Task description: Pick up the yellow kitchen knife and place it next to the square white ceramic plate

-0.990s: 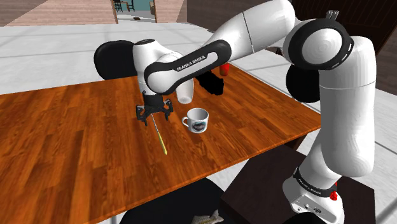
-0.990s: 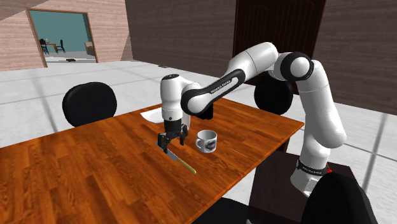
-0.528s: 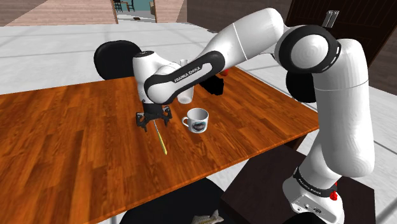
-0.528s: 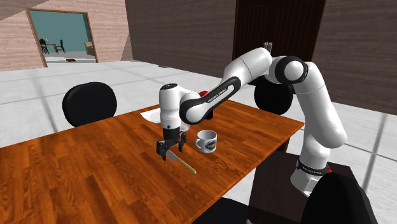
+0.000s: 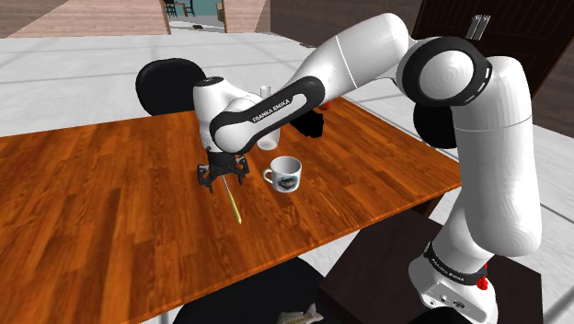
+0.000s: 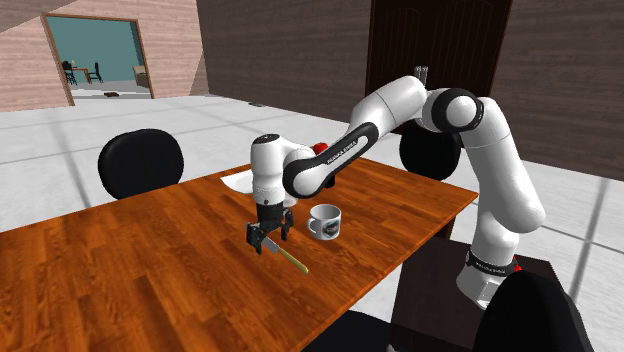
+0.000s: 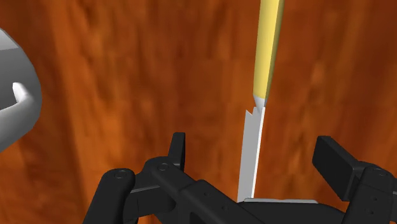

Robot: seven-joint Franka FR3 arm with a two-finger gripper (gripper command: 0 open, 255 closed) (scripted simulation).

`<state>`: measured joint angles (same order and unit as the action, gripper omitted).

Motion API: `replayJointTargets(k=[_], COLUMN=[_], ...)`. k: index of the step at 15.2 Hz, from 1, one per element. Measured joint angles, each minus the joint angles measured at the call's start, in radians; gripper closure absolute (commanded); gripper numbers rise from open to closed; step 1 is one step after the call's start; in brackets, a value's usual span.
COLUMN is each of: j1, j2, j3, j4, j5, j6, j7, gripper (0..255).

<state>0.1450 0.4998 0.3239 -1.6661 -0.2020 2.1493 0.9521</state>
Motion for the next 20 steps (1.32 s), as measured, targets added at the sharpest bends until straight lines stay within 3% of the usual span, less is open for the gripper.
replayJointTargets(k=[10, 20], j1=[0.000, -0.004], j2=[0.000, -0.047], j3=[0.000, 0.011], j4=[0.000, 0.052], j5=[0.000, 0.021], j6=[0.000, -0.096], j7=[0.000, -0.014], gripper=[255, 255])
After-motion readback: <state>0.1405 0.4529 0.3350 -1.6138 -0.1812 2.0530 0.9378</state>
